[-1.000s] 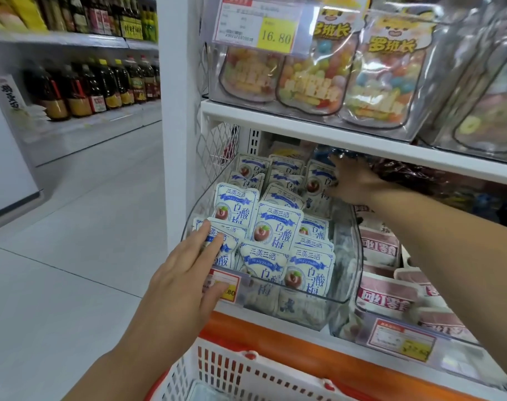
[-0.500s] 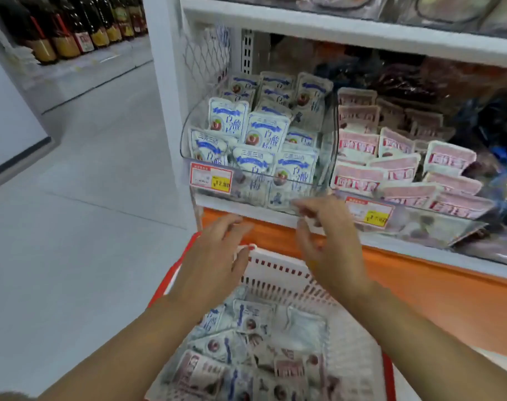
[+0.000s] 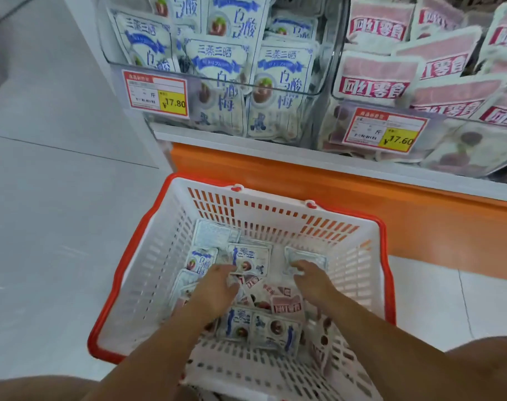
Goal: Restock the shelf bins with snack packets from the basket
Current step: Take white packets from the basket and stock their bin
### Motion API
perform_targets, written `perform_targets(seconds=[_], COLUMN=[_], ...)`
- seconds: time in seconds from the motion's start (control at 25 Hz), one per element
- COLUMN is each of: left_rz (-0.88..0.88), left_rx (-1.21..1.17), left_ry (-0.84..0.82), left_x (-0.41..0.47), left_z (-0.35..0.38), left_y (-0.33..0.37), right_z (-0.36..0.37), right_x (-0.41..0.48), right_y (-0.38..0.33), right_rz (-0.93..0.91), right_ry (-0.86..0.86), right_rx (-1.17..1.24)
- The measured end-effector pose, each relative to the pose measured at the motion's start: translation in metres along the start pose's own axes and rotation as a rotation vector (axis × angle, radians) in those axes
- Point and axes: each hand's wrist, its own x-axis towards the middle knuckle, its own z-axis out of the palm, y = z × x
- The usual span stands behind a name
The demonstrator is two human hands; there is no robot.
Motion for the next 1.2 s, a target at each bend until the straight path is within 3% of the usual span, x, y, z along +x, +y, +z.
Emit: perform_targets(seconds=[0.12, 0.24, 0.52, 0.6, 0.76, 0.92, 1.08, 1.2], left_rz=[-0.123, -0.249, -0.3, -0.32, -0.34, -0.293, -0.152, -0.064], left_rx=[-0.19, -0.36, -0.528, -0.602, -0.65, -1.073, -1.205, -1.179], left_ry=[0.06, 0.08, 0.057, 0.069, 0.152, 0.014, -0.036, -0.047], left_x=[0.018, 0.033, 0.038, 0.037, 0.028, 0.011, -0.004, -0.024], left_z=[0.007, 0.007, 0.012, 0.011, 0.01, -0.006, -0.023, -0.035], left_y=[-0.003, 0.001, 0.002, 0.002, 0.011, 0.03, 0.045, 0.06], right_z=[0.023, 0.043, 0.073, 0.072, 0.041, 0.006, -0.019, -0.04], right_x=[0.022, 0.045, 0.052, 0.046, 0.029, 0.006, -0.022, -0.05], right_y=[-0.018, -0.031, -0.047, -0.045, -0.046, -0.062, -0.069, -0.075], right_rz=[-0.161, -0.302, -0.21, -0.182, -0.013, 0.009, -0.122, -0.267], right_ry=[-0.064, -0.062, 0.112, 0.075, 0.041, -0.1, -0.232, -0.232], right_rx=[-0.059, -0.274, -0.43, -0.218, 0.466, 0.933, 1.106, 1.061])
